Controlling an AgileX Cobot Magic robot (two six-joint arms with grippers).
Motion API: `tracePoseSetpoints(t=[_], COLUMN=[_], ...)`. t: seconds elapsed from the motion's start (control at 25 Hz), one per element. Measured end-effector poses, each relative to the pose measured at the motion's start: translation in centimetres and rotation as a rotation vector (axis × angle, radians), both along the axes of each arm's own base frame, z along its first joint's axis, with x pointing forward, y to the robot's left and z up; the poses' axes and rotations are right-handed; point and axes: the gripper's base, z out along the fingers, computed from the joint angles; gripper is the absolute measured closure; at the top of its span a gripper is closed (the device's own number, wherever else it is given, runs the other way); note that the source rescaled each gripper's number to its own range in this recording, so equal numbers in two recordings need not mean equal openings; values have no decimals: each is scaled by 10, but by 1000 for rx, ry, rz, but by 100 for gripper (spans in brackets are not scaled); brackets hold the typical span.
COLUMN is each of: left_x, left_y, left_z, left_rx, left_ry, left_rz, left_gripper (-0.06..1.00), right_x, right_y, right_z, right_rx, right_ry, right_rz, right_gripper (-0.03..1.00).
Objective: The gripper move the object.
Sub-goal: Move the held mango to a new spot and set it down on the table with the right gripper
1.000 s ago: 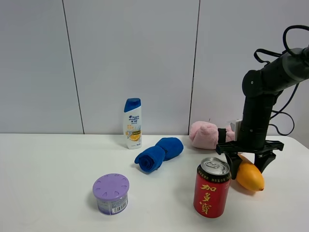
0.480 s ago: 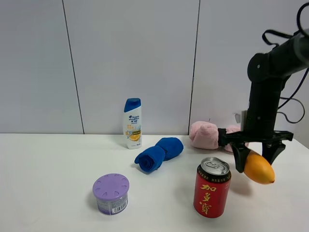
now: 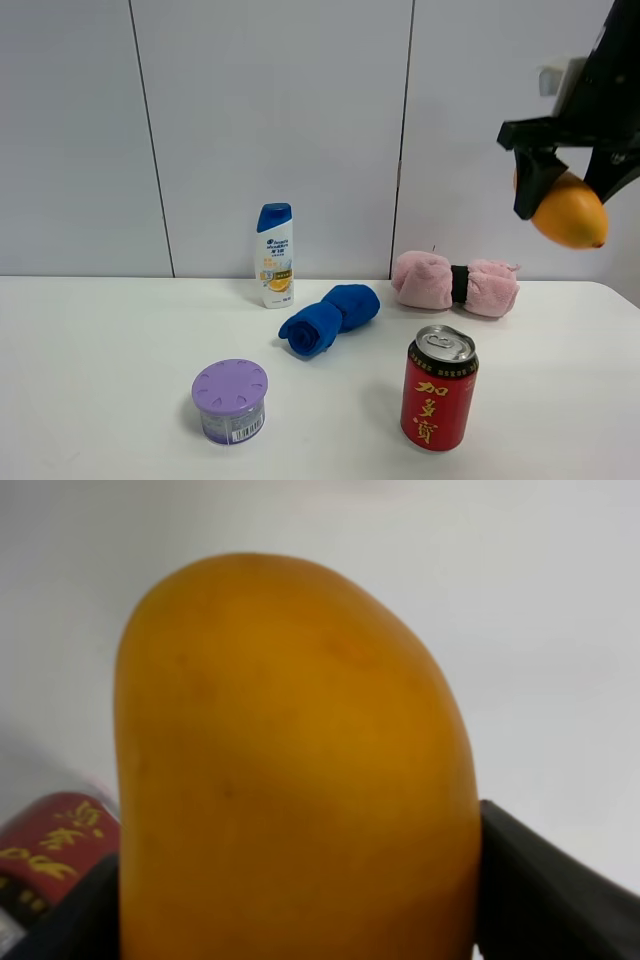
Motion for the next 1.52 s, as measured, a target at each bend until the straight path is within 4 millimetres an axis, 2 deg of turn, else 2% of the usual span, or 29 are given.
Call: tracePoseSetpoints(t=[0.12, 0.28, 0.48, 0.68, 0.88, 1.04, 1.16, 1.32, 1.52], left_x=[0, 0, 0, 0, 0, 0, 0, 0, 0], left_y=[0, 0, 0, 0, 0, 0, 0, 0, 0], left_z=[0, 0, 0, 0, 0, 0, 0, 0, 0], left_rx=[0, 0, 0, 0, 0, 0, 0, 0, 0], left_ry=[0, 0, 0, 0, 0, 0, 0, 0, 0], left_rz=[0, 0, 0, 0, 0, 0, 0, 0, 0], left_gripper=[-6, -6, -6, -6, -6, -6, -6, -6, -6], right_x=[-20, -42, -54, -65, -65, -49, -27, 6, 37], right_y=[8, 29, 64, 108, 163, 203, 229, 257, 284], right_z=[29, 51, 55, 56, 68, 74, 67, 32, -40], right_rx=[41, 84, 149, 180, 172, 152, 172, 165, 110], right_ry=[-76, -146, -157, -203, -258, -329, -364, -366, -301], right_rz=[39, 180, 321, 451, 603, 664, 663, 660, 704], right_gripper=[97, 97, 97, 97, 97, 97, 97, 97, 97])
